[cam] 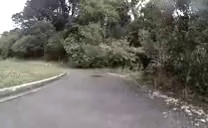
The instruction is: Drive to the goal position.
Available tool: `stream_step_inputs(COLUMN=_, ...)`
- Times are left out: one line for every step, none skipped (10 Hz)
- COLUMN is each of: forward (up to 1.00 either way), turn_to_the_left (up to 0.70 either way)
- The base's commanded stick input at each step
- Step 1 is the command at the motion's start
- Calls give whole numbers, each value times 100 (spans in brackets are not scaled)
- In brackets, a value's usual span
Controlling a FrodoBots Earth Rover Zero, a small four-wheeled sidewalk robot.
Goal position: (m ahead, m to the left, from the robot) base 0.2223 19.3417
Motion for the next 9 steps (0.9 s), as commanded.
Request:
stream_step_inputs(forward=50, turn_to_the_left=0)
stream_step_inputs(forward=50, turn_to_the_left=0)
stream_step_inputs(forward=50, turn_to_the_left=0)
stream_step_inputs(forward=50, turn_to_the_left=0)
stream_step_inputs(forward=50, turn_to_the_left=0)
stream_step_inputs(forward=50, turn_to_the_left=0)
stream_step_inputs(forward=50, turn_to_the_left=0)
stream_step_inputs(forward=50, turn_to_the_left=0)
stream_step_inputs(forward=50, turn_to_the_left=0)
